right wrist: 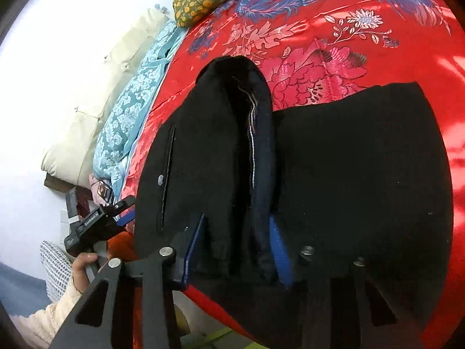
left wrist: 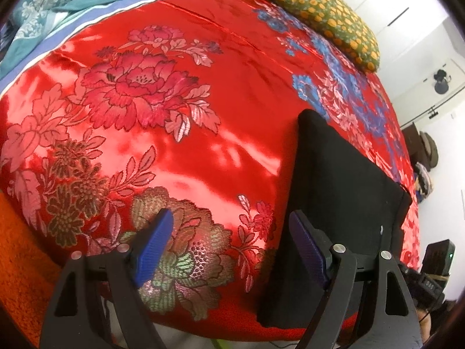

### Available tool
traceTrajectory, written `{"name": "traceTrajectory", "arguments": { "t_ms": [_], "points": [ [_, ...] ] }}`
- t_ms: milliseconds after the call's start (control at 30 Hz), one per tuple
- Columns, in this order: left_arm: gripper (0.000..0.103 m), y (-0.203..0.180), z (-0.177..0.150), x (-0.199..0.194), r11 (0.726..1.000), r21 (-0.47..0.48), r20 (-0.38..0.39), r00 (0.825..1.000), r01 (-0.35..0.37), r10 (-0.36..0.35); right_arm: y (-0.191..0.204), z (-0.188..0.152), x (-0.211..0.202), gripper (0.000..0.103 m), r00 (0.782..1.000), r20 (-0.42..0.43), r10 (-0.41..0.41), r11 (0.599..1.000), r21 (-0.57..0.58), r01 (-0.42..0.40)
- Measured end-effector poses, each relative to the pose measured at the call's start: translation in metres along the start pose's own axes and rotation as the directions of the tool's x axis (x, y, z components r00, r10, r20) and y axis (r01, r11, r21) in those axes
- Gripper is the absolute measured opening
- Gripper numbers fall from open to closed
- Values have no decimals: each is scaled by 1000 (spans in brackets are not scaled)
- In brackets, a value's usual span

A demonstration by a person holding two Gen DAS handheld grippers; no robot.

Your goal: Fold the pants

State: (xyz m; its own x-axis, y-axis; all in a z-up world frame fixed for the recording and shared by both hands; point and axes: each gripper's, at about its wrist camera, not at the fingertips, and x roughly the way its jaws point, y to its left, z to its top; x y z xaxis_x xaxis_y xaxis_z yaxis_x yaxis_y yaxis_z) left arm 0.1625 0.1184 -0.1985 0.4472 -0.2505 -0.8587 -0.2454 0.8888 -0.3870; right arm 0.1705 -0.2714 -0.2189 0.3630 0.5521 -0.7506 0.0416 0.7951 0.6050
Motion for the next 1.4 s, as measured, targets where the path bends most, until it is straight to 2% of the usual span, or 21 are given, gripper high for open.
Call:
{"name": "traceTrajectory", "arguments": {
  "t_ms": [33,133,267,467,667,767,933,1067,1200,1300,1400],
  "points": [
    [83,1,0,1,1000,-6,-2,1000,1,-1,1,0,0,30,1000,-4,2,1000,-9,-2],
    [83,2,0,1,1000,-7,-5,1000,1,-1,15,-4,-5,19,999,11,-51,994,-92,52],
    [83,2,-1,1,1000,-2,-7,1000,-3,3,31,-5,-22,16,996,77,-35,993,-112,43],
    [83,3,0,1,1000,-12,3,1000,-5,5,63,-7,-65,15,985,158,69,986,-160,-43],
    [83,-1,0,-3,1000,13,15,1000,-1,1,82,-3,-110,14,968,230,101,979,-194,-56],
    [83,-7,0,-4,999,33,20,1000,-1,0,70,-6,-131,14,963,259,78,984,-174,-33],
    [83,-15,0,-2,998,59,21,1000,-1,0,21,-21,-148,14,959,285,8,998,-66,11],
    [83,-22,-3,-1,995,100,23,1000,-7,4,-15,-33,-134,13,966,254,-45,999,9,44],
    [83,-36,-10,-4,985,172,35,999,-9,3,-55,-45,-108,12,971,206,-125,991,81,110],
    [83,-53,-20,-8,967,254,39,999,-4,-6,-66,-47,-104,12,968,209,-141,989,76,128],
    [83,-73,-32,-14,945,325,37,999,25,-40,-56,-45,-104,15,961,202,-191,981,21,191]
  ]
}}
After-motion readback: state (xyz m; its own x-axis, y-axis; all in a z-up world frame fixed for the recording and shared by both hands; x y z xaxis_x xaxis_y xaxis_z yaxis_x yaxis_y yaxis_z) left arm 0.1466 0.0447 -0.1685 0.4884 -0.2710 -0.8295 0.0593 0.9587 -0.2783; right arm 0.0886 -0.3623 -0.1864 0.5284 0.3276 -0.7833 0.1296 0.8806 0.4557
